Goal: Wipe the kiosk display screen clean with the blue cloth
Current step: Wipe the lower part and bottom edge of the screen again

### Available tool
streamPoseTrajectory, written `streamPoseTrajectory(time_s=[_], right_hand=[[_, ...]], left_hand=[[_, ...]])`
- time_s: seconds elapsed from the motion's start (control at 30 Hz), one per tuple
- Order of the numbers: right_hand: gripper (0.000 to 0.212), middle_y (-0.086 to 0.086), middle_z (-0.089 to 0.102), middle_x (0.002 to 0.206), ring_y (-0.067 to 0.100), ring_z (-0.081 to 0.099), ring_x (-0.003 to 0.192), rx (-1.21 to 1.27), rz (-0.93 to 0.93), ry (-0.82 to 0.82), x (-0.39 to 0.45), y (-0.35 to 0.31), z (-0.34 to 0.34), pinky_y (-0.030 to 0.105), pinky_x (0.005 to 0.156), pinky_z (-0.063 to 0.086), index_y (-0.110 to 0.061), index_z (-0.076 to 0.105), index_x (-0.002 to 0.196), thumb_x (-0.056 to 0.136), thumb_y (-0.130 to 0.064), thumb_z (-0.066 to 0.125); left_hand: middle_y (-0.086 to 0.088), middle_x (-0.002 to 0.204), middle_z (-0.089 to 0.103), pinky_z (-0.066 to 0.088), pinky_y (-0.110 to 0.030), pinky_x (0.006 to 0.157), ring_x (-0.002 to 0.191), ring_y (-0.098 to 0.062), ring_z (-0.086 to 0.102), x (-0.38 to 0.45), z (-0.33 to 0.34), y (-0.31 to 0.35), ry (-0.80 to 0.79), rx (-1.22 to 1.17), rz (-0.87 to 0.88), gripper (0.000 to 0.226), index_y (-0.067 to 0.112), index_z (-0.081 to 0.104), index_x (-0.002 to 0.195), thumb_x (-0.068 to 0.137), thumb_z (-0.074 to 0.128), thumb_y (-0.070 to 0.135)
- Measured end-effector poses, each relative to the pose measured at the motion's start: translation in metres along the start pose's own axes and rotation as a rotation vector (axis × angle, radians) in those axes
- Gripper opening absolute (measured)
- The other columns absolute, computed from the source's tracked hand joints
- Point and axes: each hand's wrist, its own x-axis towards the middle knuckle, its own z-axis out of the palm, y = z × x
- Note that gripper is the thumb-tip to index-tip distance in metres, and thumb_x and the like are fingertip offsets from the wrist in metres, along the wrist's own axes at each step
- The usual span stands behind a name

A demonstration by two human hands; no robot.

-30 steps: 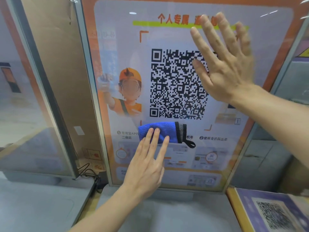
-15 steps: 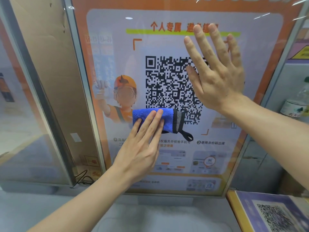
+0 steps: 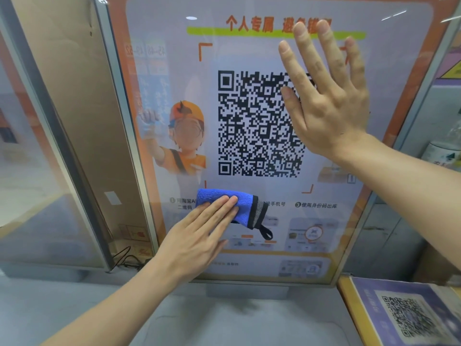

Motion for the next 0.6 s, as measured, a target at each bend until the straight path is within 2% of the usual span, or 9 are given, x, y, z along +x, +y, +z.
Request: streamPoseTrajectory(time_s=[0.23,0.4,0.47,0.6], right_hand=[[0.048,0.007,0.038,0.156,0.031,0.034,0.145,0.024,0.006,-0.024,0.000,0.001,-0.004,0.054,0.116,0.030,-0.017,0.038,0.153,0.108,-0.033,0.040],[0.047,0.007,0.040,0.156,0.031,0.036,0.144,0.025,0.011,-0.031,-0.001,-0.001,-0.006,0.053,0.116,0.030,-0.017,0.040,0.152,0.108,-0.034,0.040],[0.047,0.007,0.040,0.156,0.031,0.036,0.144,0.025,0.008,-0.038,-0.001,-0.002,-0.006,0.053,0.116,0.029,-0.017,0.040,0.152,0.108,-0.034,0.040],[0.046,0.007,0.040,0.155,0.031,0.036,0.144,0.028,0.010,-0.027,0.000,-0.001,-0.005,0.053,0.116,0.029,-0.017,0.041,0.151,0.107,-0.033,0.041]], left_hand=[[-0.018,0.161,0.015,0.011,-0.041,0.123,0.150,-0.028,0.013,0.020,-0.020,-0.036,0.101,0.031,-0.177,0.067,0.000,0.016,0.153,0.101,0.035,0.039],[-0.015,0.161,0.018,0.009,-0.039,0.124,0.152,-0.024,0.009,0.004,-0.006,-0.029,0.095,0.017,-0.188,0.065,0.002,0.018,0.153,0.103,0.031,0.041],[-0.014,0.159,0.021,0.009,-0.038,0.123,0.152,-0.023,0.011,-0.016,0.005,-0.023,0.057,0.012,-0.156,0.063,0.003,0.020,0.153,0.104,0.029,0.043],[-0.012,0.156,0.030,0.013,-0.036,0.121,0.144,-0.022,0.029,-0.048,0.018,-0.016,-0.026,0.006,-0.116,0.068,0.005,0.021,0.152,0.099,0.038,0.043]])
